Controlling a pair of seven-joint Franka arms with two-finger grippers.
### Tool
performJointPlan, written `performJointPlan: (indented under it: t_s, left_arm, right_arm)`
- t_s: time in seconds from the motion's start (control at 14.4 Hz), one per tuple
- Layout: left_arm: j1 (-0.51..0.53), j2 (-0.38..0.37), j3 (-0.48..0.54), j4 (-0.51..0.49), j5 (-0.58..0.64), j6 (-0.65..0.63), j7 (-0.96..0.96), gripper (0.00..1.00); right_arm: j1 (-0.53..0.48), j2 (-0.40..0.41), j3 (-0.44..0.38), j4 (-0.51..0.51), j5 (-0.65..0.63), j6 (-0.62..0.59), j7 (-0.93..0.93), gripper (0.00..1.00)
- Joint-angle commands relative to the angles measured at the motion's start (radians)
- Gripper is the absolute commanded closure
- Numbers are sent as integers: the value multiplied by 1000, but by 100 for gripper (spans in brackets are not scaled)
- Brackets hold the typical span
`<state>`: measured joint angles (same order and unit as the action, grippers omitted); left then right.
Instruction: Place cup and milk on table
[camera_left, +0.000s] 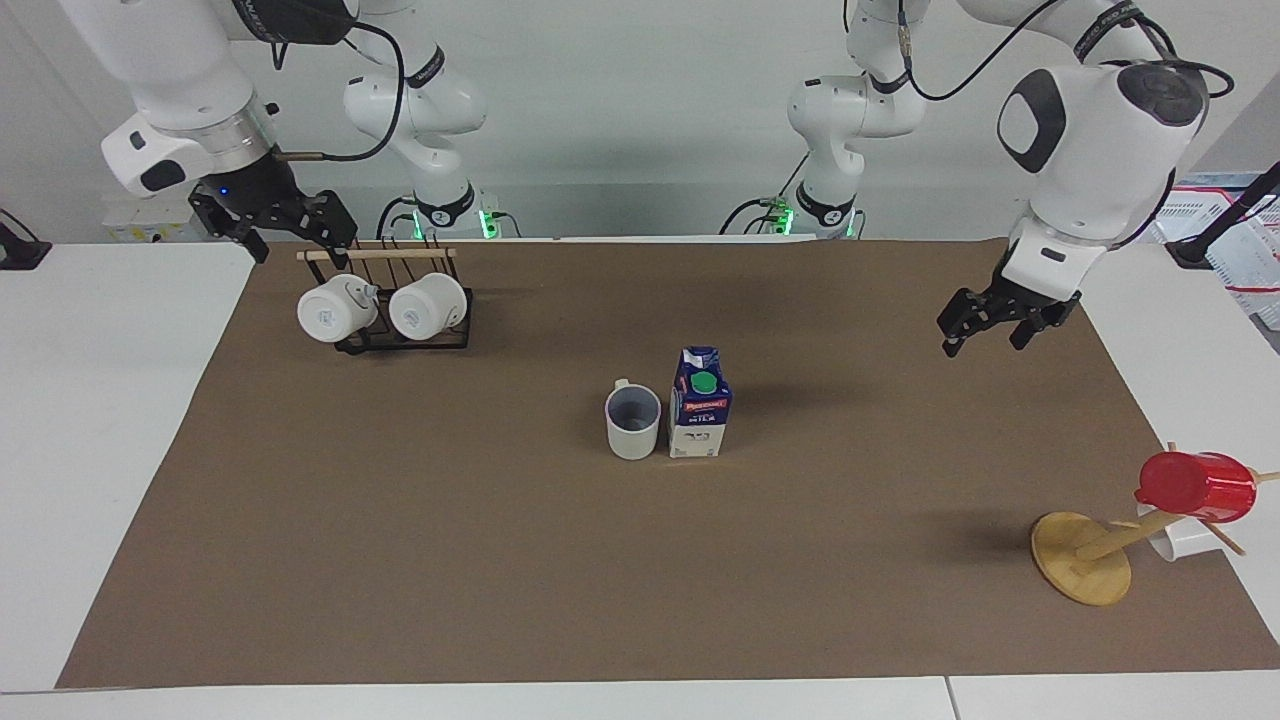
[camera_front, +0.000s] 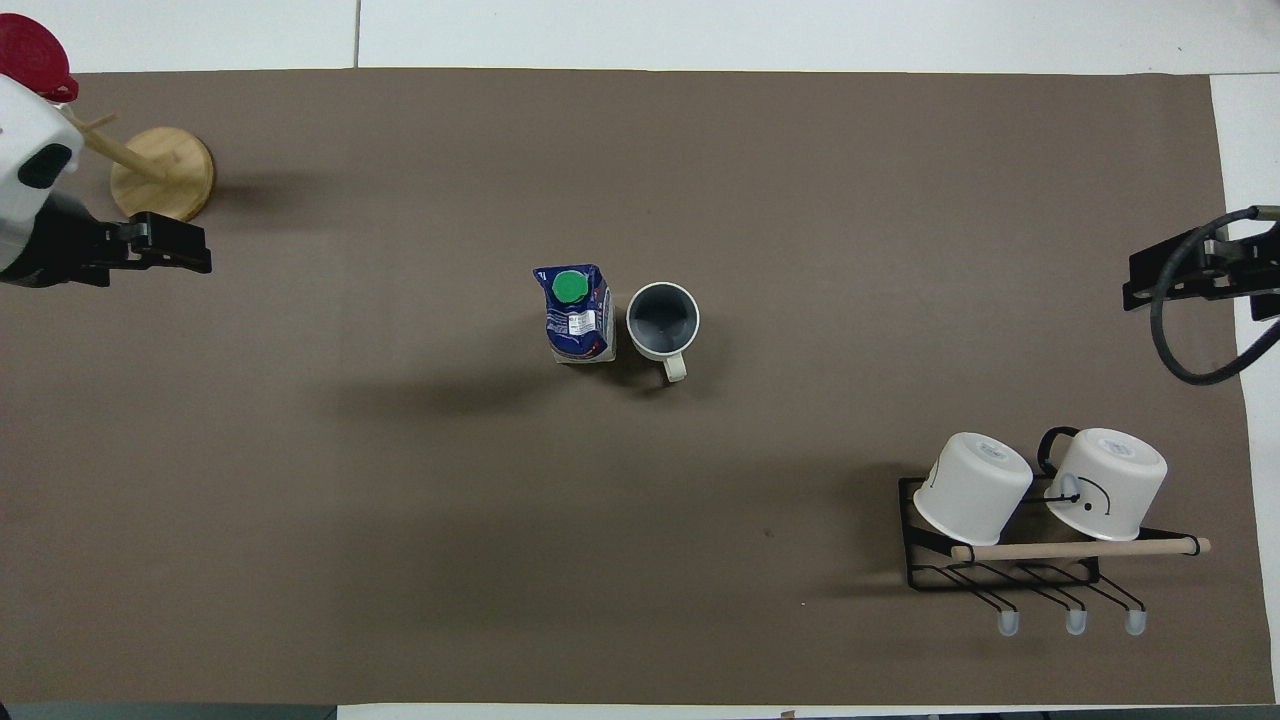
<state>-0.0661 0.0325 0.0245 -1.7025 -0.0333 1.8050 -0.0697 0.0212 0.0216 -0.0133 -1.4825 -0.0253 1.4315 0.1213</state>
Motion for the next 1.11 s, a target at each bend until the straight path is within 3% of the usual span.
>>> performJointPlan:
  t_s: [0.0,0.28,0.42,1.04]
  left_arm:
    - [41,-8,-5,69,-30,-85,71,0]
    - [48,-20,-6,121,-19,-202,117,0]
    - [46,-51,-6,80,-19,-197,117,0]
    - [46,-59,-9,80,-16,-230,111,0]
  right_arm:
    - [-10,-11,4,-10,8,-11,-22,0]
    - [-10,-9,4,-10,8,-11,-22,0]
    - [-10,-9,4,-10,8,-11,-22,0]
    - [-10,-11,4,-10,8,-11,-22,0]
